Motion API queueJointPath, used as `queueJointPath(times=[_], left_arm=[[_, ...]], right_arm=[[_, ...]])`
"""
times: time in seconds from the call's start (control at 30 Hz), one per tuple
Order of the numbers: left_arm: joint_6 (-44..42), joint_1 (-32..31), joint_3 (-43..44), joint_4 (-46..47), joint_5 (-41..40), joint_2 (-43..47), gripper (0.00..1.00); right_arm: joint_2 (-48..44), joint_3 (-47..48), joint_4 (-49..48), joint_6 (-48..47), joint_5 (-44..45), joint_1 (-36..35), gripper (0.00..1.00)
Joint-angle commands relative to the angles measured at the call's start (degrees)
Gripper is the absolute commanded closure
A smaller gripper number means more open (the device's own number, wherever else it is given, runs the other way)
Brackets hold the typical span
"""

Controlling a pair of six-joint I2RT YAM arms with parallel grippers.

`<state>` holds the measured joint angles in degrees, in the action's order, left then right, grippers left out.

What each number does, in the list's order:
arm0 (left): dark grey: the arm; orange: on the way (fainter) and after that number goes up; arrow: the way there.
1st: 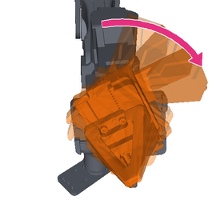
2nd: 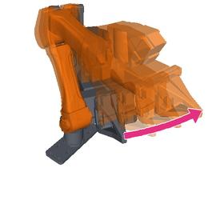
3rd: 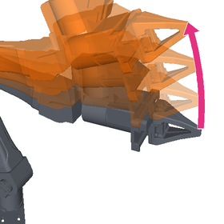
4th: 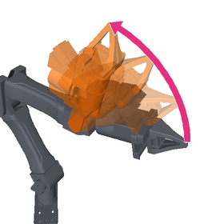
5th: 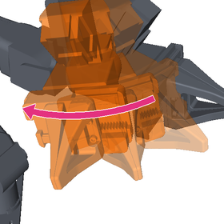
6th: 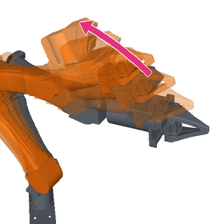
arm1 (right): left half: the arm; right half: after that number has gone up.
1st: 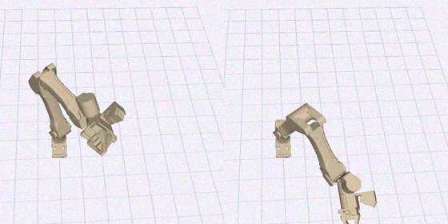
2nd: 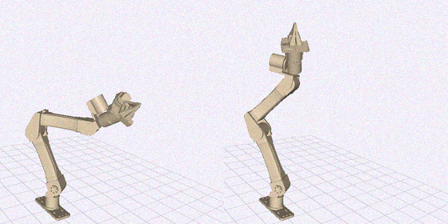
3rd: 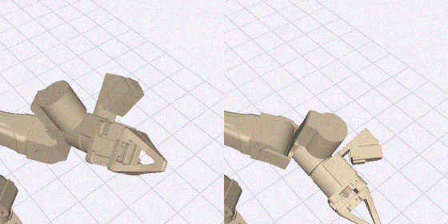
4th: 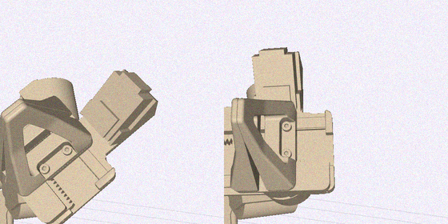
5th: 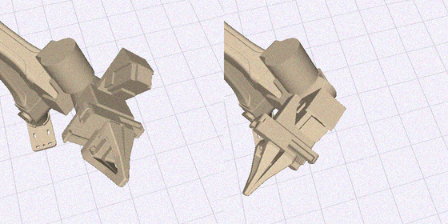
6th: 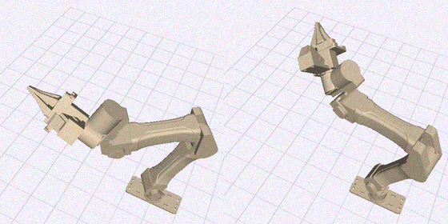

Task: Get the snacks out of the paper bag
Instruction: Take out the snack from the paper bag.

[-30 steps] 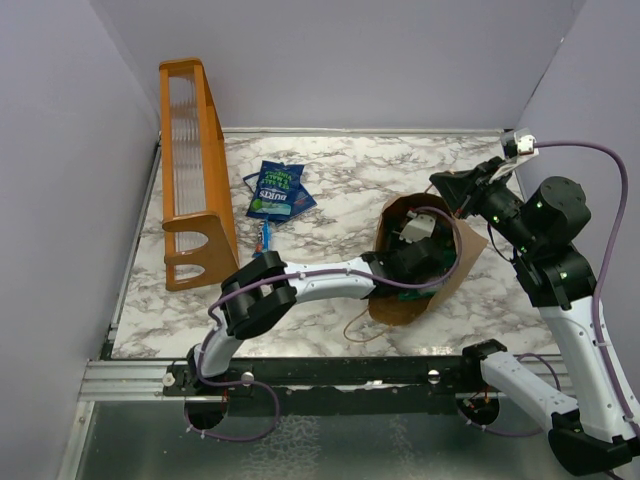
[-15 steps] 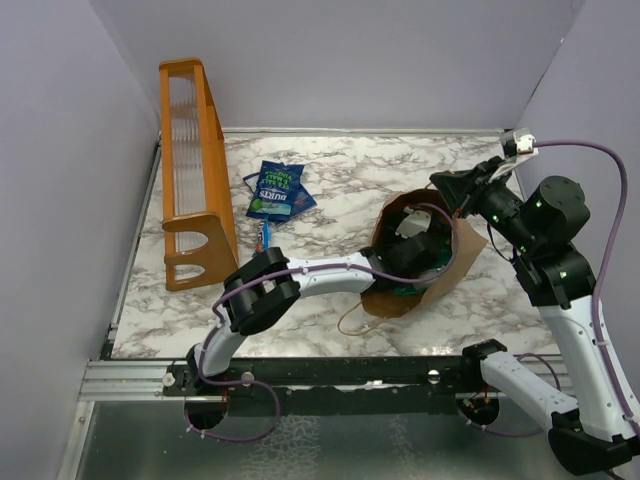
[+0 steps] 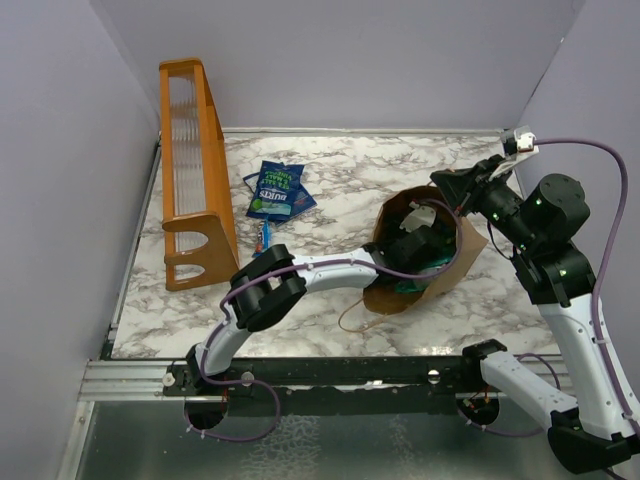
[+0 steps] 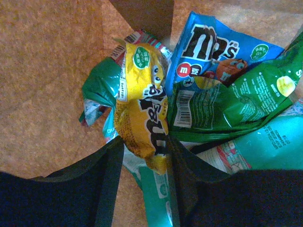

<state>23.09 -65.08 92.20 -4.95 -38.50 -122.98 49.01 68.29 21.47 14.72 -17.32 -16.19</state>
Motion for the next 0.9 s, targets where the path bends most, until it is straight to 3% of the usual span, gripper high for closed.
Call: queueJointPath(times=[0.0,0.03,0.4,0.6,0.87], left_arm=[[-3.4,1.2,0.3,2.5,-1.3,-1.8,0.56],[-3.7,1.4,0.6,2.5,-1.4,-2.1,0.56],[-4.6,2.0,-0.3,1.5,-1.4,0.7,1.00],[-3.1,1.2,-4.2,0.4,0.5,8.1,1.00],[-6.2,-1.1,-12.0,1.4,8.7,19.8,1.00]], right_arm=[[-0.5,2.2,-0.6,0.3,-1.2,-0.2,0.94],[-0.5,2.2,-0.5,0.3,-1.1,-0.2,0.94],[-0.9,1.9,-0.4,0.1,-0.7,-0.2,0.94],[-0.9,0.7,-0.6,-0.5,0.2,-0.2,0.94],[-1.0,-0.7,-1.4,-1.0,1.2,-0.2,0.94]])
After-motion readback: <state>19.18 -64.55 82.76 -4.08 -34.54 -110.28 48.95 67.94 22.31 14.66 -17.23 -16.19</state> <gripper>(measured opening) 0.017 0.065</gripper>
